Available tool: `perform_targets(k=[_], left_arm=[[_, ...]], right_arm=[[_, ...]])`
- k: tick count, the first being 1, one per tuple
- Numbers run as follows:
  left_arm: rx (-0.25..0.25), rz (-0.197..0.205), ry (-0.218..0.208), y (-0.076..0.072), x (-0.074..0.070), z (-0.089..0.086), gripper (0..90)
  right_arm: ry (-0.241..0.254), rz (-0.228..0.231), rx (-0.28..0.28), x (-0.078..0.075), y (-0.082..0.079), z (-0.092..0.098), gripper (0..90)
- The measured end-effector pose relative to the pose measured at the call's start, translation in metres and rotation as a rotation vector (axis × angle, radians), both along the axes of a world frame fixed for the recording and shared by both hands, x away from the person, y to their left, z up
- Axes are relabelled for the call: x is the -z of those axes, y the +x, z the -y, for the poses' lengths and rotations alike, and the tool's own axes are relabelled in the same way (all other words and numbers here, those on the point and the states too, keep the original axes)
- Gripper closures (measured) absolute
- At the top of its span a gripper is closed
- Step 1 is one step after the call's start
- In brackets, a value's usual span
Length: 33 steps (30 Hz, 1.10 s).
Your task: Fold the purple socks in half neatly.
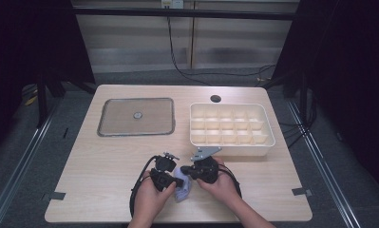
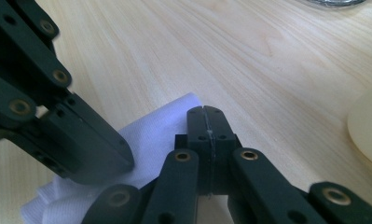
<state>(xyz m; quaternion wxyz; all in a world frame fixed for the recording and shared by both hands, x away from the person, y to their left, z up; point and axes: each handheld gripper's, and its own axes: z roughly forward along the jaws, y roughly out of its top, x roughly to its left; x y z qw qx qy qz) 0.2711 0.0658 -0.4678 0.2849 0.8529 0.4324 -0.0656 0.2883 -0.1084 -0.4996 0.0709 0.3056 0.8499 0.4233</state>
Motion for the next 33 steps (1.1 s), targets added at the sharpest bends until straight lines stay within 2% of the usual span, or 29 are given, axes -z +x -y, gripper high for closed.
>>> perform_targets(k=[2,9,12,14,17,22,24,30,33], left_arm=[[0.002,0.013,0.007,-0.004,0.001,0.002,90.0],[0.021,0.014,0.005,-0.010,-0.008,-0.005,90.0],[0.025,0.004,0.014,-0.013,-0.003,-0.004,90.0],[0.017,-0.003,0.000,-0.013,0.000,-0.004,90.0],[0.015,0.007,-0.001,-0.015,0.003,-0.003,90.0],[0.013,0.039,0.025,-0.022,0.004,0.001,90.0],[0.016,0.038,0.028,-0.023,0.004,0.002,90.0],[0.001,0.011,0.002,-0.019,0.001,-0.003,90.0],[-0.006,0.013,-0.008,-0.017,-0.003,-0.008,90.0]], right_arm=[[0.002,0.000,-0.001,0.000,0.000,0.000,90.0],[0.004,-0.004,0.000,0.000,0.000,0.001,90.0],[0.008,-0.009,0.002,0.001,0.000,0.001,90.0],[0.003,-0.004,-0.001,0.000,0.000,0.001,90.0],[0.006,-0.003,0.000,0.001,0.000,0.001,90.0],[0.010,0.003,0.002,0.002,0.000,0.001,90.0],[0.014,0.002,0.002,0.002,-0.001,0.001,90.0],[0.013,-0.001,0.008,0.001,-0.001,0.001,90.0],[0.017,0.003,0.006,0.001,-0.002,0.003,90.0]])
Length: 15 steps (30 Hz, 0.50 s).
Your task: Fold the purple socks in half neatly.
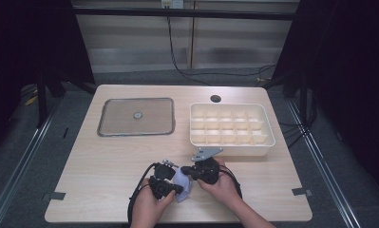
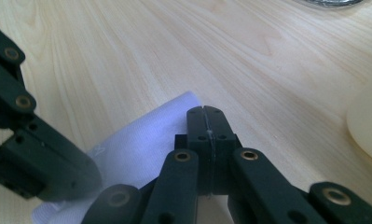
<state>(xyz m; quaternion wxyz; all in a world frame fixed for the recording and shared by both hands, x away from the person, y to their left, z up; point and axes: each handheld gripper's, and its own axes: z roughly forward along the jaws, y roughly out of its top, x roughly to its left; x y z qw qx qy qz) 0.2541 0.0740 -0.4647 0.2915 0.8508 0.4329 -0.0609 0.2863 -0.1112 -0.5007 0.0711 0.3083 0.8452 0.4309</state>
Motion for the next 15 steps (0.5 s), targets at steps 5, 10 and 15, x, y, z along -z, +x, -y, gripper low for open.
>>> perform_targets(k=[5,10,15], left_arm=[[-0.036,0.018,-0.039,0.004,-0.012,-0.016,90.0],[-0.043,0.015,-0.031,0.009,-0.010,-0.021,90.0],[-0.052,0.006,-0.027,0.013,0.000,-0.020,89.4]], right_arm=[[-0.011,0.001,0.000,-0.003,-0.001,0.001,88.5],[-0.009,0.014,0.000,-0.008,-0.002,0.001,88.4],[-0.005,0.029,0.005,-0.012,-0.003,0.005,88.5]])
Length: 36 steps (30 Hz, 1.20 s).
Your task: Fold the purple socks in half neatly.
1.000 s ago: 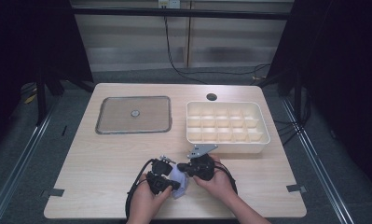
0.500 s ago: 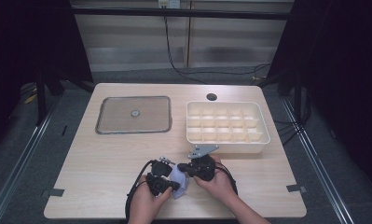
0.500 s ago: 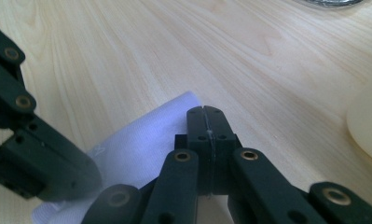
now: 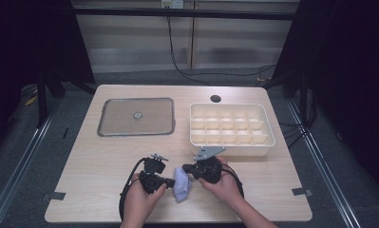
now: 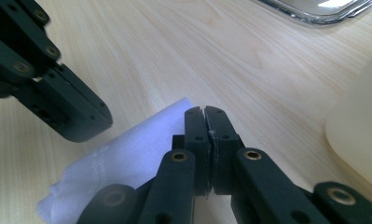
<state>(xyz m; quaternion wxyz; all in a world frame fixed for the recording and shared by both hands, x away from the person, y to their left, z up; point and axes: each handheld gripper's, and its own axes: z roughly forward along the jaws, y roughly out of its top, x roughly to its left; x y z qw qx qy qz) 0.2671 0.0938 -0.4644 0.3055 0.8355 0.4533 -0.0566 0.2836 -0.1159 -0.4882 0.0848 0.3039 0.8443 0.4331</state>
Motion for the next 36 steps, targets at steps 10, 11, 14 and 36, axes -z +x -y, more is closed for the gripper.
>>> perform_targets(k=[10,11,14,36], left_arm=[[0.023,-0.007,0.002,0.002,0.009,0.016,89.0],[0.028,-0.007,0.001,0.002,0.010,0.018,89.0],[0.038,-0.012,-0.005,0.002,0.010,0.025,89.2],[0.146,0.001,-0.001,0.005,0.014,0.075,90.0]], right_arm=[[0.008,-0.020,0.018,-0.002,-0.002,0.015,88.3],[0.006,-0.020,0.021,-0.002,-0.003,0.017,88.3],[-0.007,-0.023,0.030,-0.002,-0.004,0.025,88.3],[-0.024,-0.024,0.110,-0.007,-0.013,0.078,89.1]])
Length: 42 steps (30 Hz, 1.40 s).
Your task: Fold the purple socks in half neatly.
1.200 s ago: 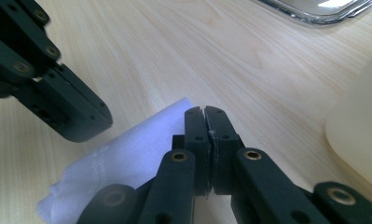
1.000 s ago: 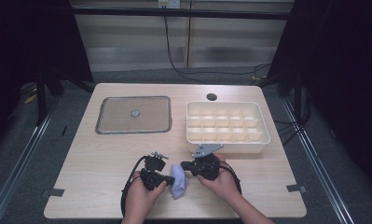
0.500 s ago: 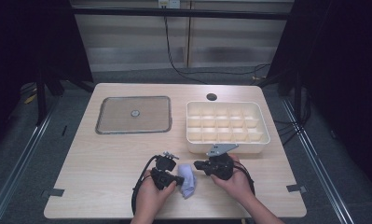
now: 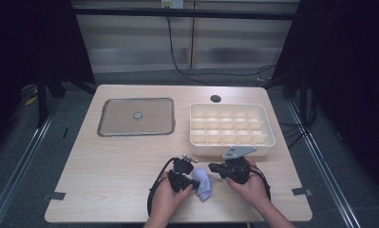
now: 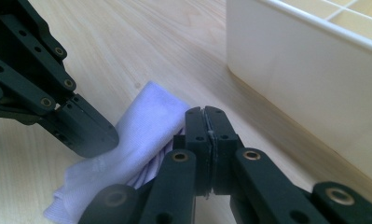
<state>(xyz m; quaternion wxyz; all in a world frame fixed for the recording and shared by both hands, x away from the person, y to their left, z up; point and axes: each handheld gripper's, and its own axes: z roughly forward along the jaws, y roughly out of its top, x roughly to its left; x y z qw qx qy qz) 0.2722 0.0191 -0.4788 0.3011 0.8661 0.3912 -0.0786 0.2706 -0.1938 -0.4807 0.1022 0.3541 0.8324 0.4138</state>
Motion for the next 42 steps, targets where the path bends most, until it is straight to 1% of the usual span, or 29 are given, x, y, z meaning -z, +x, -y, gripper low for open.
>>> perform_targets(k=[5,7,10,11,12,13,14,15,16,17,18,20,22,25,26,27,28,30,31,34,36,37,40,42], left_arm=[[0.008,-0.002,-0.006,0.000,0.000,0.001,90.0],[0.010,-0.006,-0.018,0.000,0.000,-0.001,89.7],[0.011,-0.004,-0.027,-0.002,-0.003,-0.007,86.5],[0.016,-0.004,-0.037,-0.002,-0.005,-0.009,85.7],[0.021,0.002,-0.046,-0.003,-0.006,-0.011,84.7],[0.036,0.013,-0.043,-0.004,-0.008,-0.014,83.7],[0.031,0.010,-0.040,-0.005,-0.009,-0.017,82.6],[0.021,0.008,-0.054,-0.005,-0.010,-0.020,81.3],[0.029,0.008,-0.064,-0.005,-0.012,-0.024,80.3],[0.030,0.009,-0.069,-0.005,-0.013,-0.027,79.6],[0.021,0.015,-0.070,-0.006,-0.015,-0.030,78.2],[0.016,0.034,-0.068,-0.005,-0.017,-0.035,74.8],[0.002,0.069,-0.049,-0.004,-0.017,-0.042,68.9],[-0.036,0.097,-0.052,0.001,-0.014,-0.054,56.7],[-0.037,0.112,-0.044,0.003,-0.013,-0.058,54.3],[-0.050,0.130,-0.042,0.005,-0.011,-0.062,52.7],[-0.054,0.140,-0.034,0.006,-0.009,-0.067,49.8],[-0.071,0.161,-0.019,0.008,-0.004,-0.074,47.8],[-0.087,0.169,-0.021,0.008,-0.002,-0.077,46.7],[-0.100,0.208,0.010,0.009,0.004,-0.084,43.4],[-0.109,0.234,0.014,0.009,0.007,-0.088,41.4],[-0.107,0.247,0.027,0.009,0.008,-0.090,40.6],[-0.112,0.264,0.025,0.009,0.012,-0.096,38.8],[-0.118,0.291,0.035,0.009,0.013,-0.098,38.3]], right_arm=[[-0.003,-0.002,0.012,-0.001,-0.002,0.006,89.1],[0.004,-0.008,0.009,-0.002,-0.002,0.007,89.2],[0.002,-0.016,0.013,-0.002,-0.003,0.006,88.8],[-0.001,-0.016,0.011,-0.002,-0.003,0.006,88.7],[0.003,-0.017,0.007,-0.002,-0.003,0.005,88.5],[0.006,-0.024,0.007,-0.002,-0.003,0.004,88.1],[0.009,-0.025,0.005,-0.003,-0.004,0.004,87.9],[0.009,-0.024,0.001,-0.003,-0.004,0.003,87.5],[0.013,-0.028,0.000,-0.004,-0.004,0.003,87.3],[0.019,-0.030,-0.004,-0.004,-0.004,0.002,87.2],[0.018,-0.029,-0.006,-0.005,-0.004,0.002,87.0],[0.015,-0.029,-0.014,-0.006,-0.003,0.001,86.1],[0.017,-0.039,-0.013,-0.008,-0.004,0.000,84.7],[0.019,-0.047,-0.014,-0.011,-0.003,0.001,83.3],[0.022,-0.055,-0.014,-0.012,-0.003,0.001,82.6],[0.023,-0.061,-0.014,-0.013,-0.003,0.001,81.8],[0.025,-0.065,-0.013,-0.013,-0.002,0.002,80.8],[0.035,-0.085,-0.009,-0.015,-0.001,0.002,78.6],[0.035,-0.093,-0.009,-0.015,-0.001,0.003,77.7],[0.044,-0.119,-0.004,-0.017,0.000,0.002,74.8],[0.051,-0.141,-0.001,-0.019,0.000,0.001,72.7],[0.053,-0.146,-0.008,-0.019,0.001,0.000,72.2],[0.046,-0.164,-0.019,-0.021,0.001,-0.005,69.0],[0.051,-0.182,-0.020,-0.021,0.001,-0.008,67.7]])
